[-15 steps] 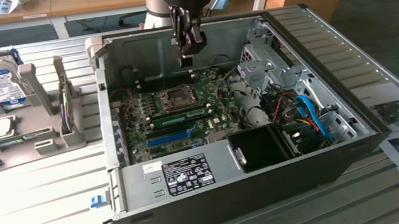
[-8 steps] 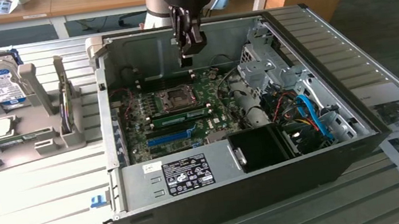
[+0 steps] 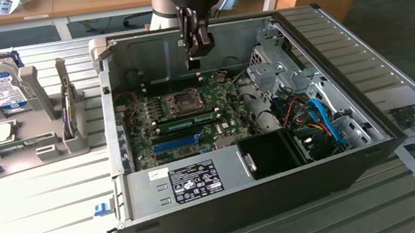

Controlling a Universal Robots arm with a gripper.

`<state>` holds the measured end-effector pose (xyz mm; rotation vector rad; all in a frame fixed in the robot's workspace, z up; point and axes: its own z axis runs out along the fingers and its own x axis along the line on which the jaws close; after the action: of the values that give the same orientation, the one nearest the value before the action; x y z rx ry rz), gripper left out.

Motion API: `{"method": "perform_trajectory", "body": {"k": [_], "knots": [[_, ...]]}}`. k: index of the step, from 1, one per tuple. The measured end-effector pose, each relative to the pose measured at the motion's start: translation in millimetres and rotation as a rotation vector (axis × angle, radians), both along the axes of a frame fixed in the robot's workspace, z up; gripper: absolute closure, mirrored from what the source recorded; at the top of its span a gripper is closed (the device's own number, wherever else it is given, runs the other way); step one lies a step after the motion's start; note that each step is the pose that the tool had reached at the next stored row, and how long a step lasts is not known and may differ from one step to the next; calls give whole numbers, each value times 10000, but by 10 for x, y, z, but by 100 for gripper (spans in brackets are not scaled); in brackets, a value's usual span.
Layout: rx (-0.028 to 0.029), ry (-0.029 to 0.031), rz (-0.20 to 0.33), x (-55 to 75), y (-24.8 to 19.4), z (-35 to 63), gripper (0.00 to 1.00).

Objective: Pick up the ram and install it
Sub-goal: 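Press down the ram until it locks into place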

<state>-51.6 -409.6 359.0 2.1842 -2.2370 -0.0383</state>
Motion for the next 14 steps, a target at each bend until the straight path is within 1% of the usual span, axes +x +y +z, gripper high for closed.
{"method": "perform_trajectory", "body": {"k": [3, 14], "knots": [[1, 0, -257, 0, 0, 0, 91], [0, 0, -1575, 0, 0, -1, 91]]}}
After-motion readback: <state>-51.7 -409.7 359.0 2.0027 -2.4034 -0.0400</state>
